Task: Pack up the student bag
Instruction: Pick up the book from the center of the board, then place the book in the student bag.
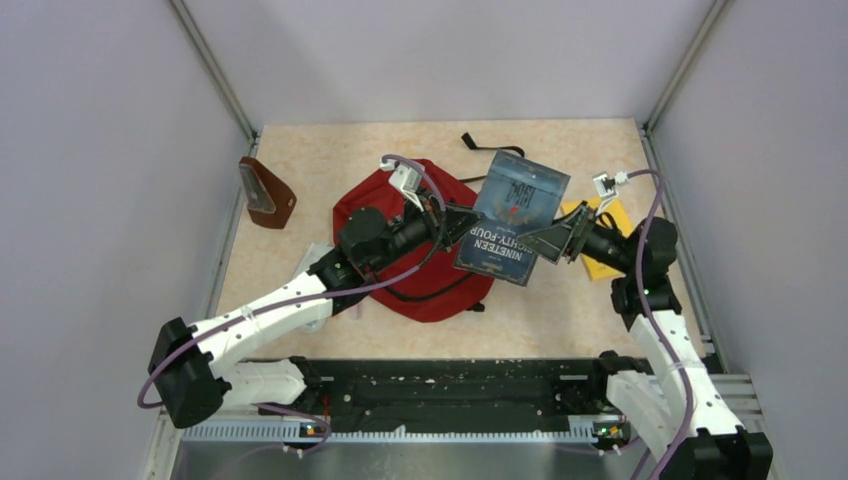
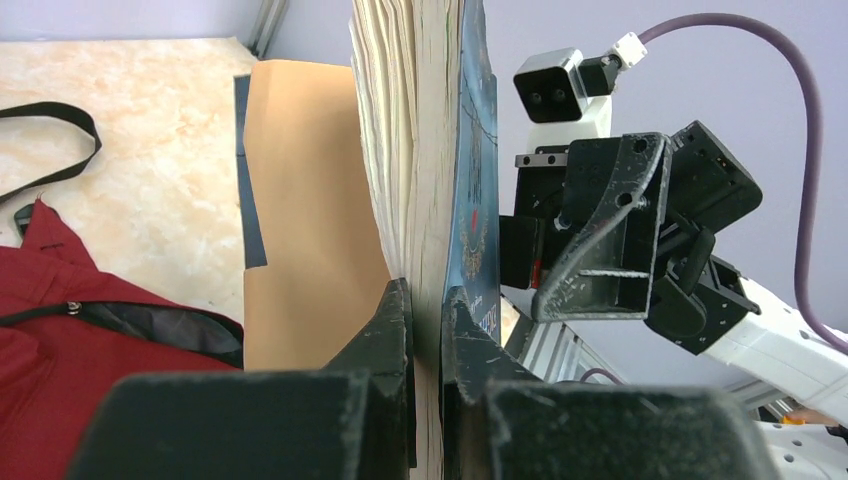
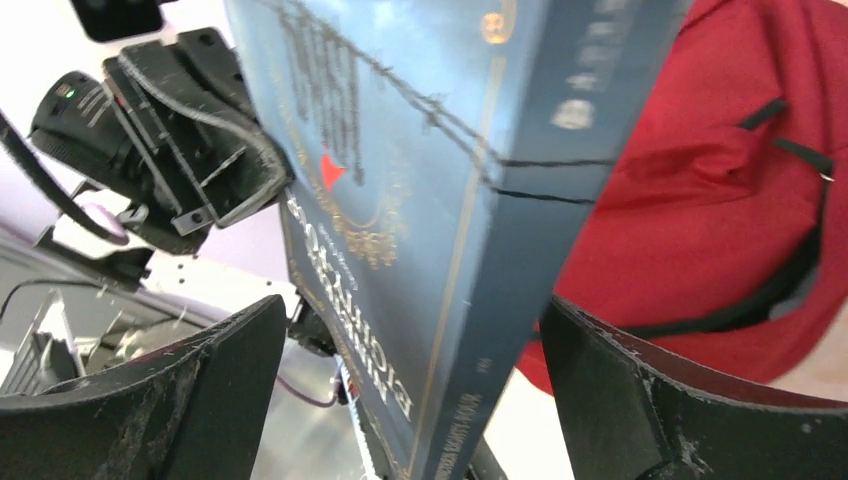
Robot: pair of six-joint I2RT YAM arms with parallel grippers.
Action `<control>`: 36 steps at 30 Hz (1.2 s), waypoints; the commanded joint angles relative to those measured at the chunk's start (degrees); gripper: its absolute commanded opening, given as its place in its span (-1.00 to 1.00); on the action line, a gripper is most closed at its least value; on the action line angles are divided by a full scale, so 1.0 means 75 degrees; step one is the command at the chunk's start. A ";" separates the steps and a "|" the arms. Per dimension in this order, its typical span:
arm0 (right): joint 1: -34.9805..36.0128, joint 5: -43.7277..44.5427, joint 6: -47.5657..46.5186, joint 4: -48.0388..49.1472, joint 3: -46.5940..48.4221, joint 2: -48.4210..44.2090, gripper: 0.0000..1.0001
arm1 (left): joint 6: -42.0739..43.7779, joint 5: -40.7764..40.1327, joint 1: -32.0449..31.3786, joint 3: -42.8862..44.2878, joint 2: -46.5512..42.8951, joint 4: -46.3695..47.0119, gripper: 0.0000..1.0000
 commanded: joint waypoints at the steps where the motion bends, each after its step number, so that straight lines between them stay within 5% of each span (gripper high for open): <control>1: 0.0456 -0.0375 0.0571 0.1502 0.0220 0.0135 0.86 | -0.0137 0.0209 0.0045 0.0068 -0.0390 0.1416 -1.00; 6: 0.0859 -0.0305 0.0951 0.2175 0.0326 0.0291 0.62 | -0.0255 0.0161 0.0068 -0.0036 -0.0378 0.1544 -1.00; 11: 0.0967 -0.0038 0.0822 0.2044 0.0323 0.0281 -0.32 | -0.0285 0.0310 0.0170 -0.0070 -0.0389 0.1257 -1.00; 12: 0.0962 0.0088 0.0635 0.1838 0.0335 0.0251 -0.51 | -0.0207 0.0487 0.0219 -0.0054 -0.0415 0.1112 -0.79; 15: 0.0960 0.1049 -0.0252 0.0532 0.0515 0.0048 -1.00 | 0.0556 0.0896 0.0371 0.0202 -0.0537 -0.0131 0.23; 17: 0.0953 0.1954 -0.0939 -0.0784 0.0728 -0.0104 -1.00 | 0.1289 0.0670 0.0395 0.0420 -0.0646 -0.1443 0.58; 21: 0.0957 0.3365 -0.2008 -0.2555 0.1185 -0.0172 -1.00 | 0.2276 -0.0617 0.0506 0.0323 -0.0897 -0.3480 0.81; 26: 0.0955 0.3870 -0.2628 -0.3252 0.1256 -0.0172 -1.00 | 0.2903 -0.1565 0.0928 -0.0311 -0.0696 -0.4116 0.87; 36: 0.0966 0.5192 -0.3080 -0.4126 0.1208 -0.0575 -1.00 | 0.3554 -0.0279 0.0994 -0.0357 0.1051 -0.4114 0.85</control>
